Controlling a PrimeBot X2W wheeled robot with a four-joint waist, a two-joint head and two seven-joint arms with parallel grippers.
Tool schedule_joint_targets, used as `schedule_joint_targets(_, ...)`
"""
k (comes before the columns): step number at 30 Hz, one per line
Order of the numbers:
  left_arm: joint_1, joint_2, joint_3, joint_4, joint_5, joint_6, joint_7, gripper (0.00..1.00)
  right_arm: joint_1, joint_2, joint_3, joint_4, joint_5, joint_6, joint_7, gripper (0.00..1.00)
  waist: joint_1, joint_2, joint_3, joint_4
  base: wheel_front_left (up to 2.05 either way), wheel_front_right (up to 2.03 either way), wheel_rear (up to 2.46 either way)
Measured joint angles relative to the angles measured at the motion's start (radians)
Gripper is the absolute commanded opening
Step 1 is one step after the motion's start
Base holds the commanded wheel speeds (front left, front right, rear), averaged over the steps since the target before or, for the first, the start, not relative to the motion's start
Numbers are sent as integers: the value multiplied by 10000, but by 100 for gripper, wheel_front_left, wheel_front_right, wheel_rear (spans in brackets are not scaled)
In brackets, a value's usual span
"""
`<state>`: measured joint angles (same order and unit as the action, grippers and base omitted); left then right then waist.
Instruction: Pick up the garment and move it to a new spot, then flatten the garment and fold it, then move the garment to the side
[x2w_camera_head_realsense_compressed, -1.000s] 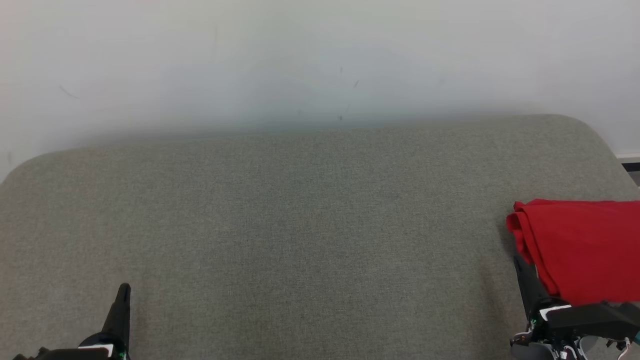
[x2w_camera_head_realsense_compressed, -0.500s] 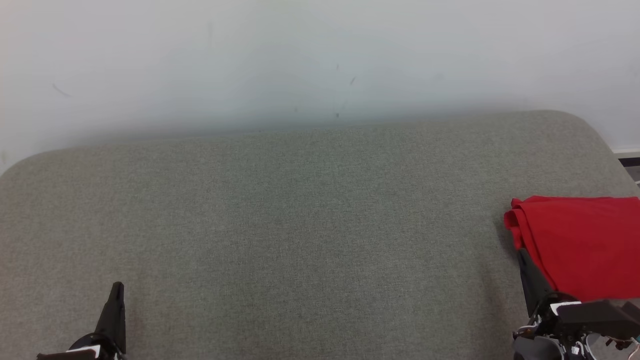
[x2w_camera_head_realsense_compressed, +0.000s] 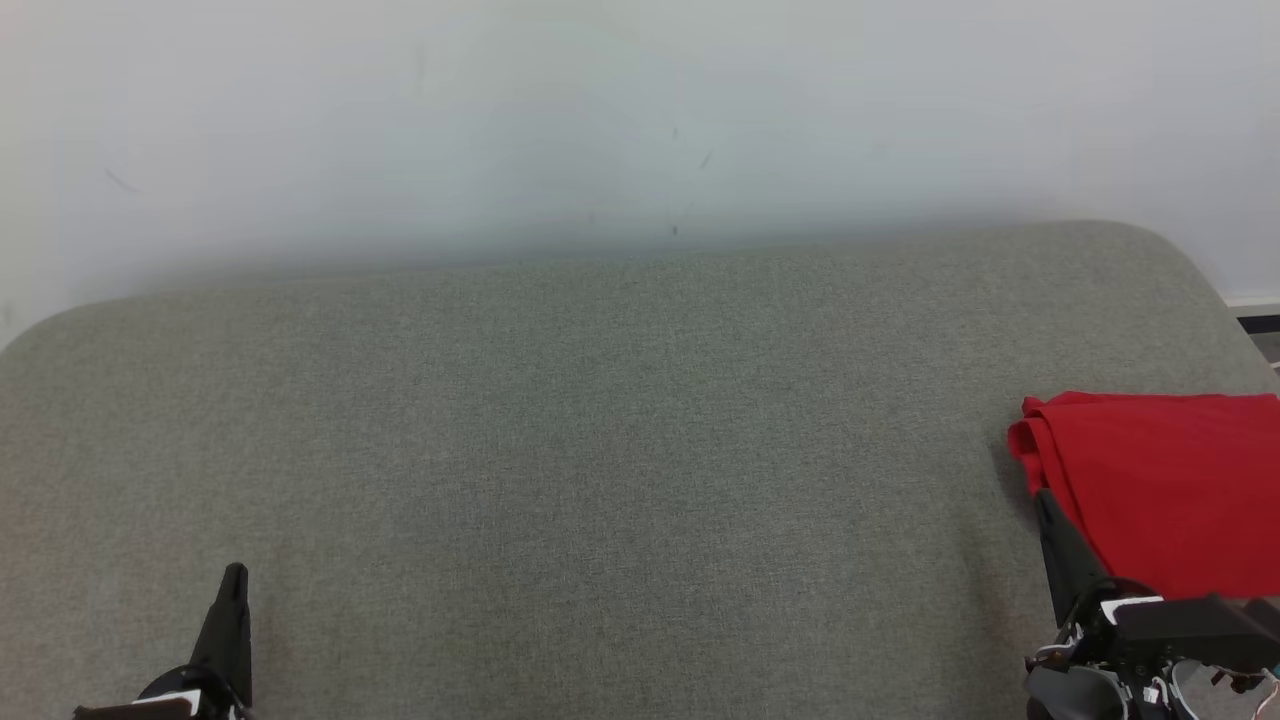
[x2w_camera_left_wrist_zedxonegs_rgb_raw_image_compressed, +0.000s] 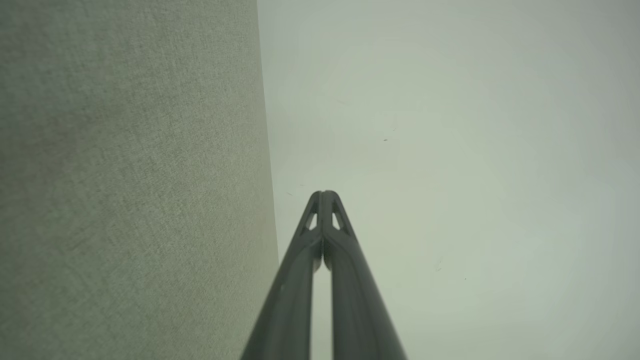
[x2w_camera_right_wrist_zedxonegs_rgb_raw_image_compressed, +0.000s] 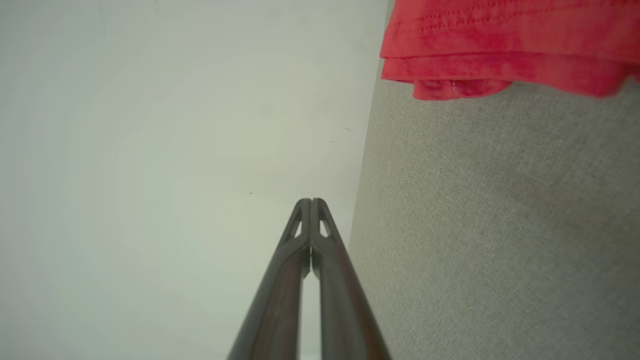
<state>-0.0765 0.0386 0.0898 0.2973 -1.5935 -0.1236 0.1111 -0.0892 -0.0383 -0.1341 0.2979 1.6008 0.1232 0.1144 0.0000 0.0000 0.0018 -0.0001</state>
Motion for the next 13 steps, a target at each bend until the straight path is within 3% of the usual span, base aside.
schedule_joint_targets(13, -2, 0, 0, 2, -2, 0, 0, 0, 0, 0, 0, -10, 2, 0, 0, 0, 0, 0, 1, 1, 0, 0, 0)
